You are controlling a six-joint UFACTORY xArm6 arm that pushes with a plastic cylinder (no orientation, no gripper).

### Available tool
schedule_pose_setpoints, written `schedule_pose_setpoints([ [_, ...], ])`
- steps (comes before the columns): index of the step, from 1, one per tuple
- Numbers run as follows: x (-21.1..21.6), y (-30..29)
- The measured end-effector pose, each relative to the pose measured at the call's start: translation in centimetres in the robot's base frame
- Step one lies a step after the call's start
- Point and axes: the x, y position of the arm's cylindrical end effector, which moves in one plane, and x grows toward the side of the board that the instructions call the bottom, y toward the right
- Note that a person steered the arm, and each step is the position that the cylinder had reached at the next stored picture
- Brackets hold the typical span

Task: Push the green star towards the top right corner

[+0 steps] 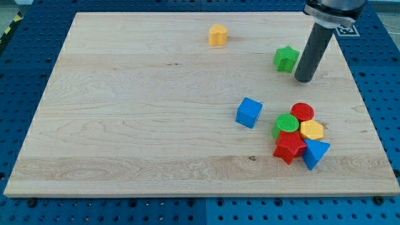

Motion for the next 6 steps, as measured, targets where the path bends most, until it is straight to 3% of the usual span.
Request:
schedule_pose_setpoints([
  [1, -1.2, -2.4],
  [4, -10.4, -1.9],
  [6, -12.8, -0.9],
])
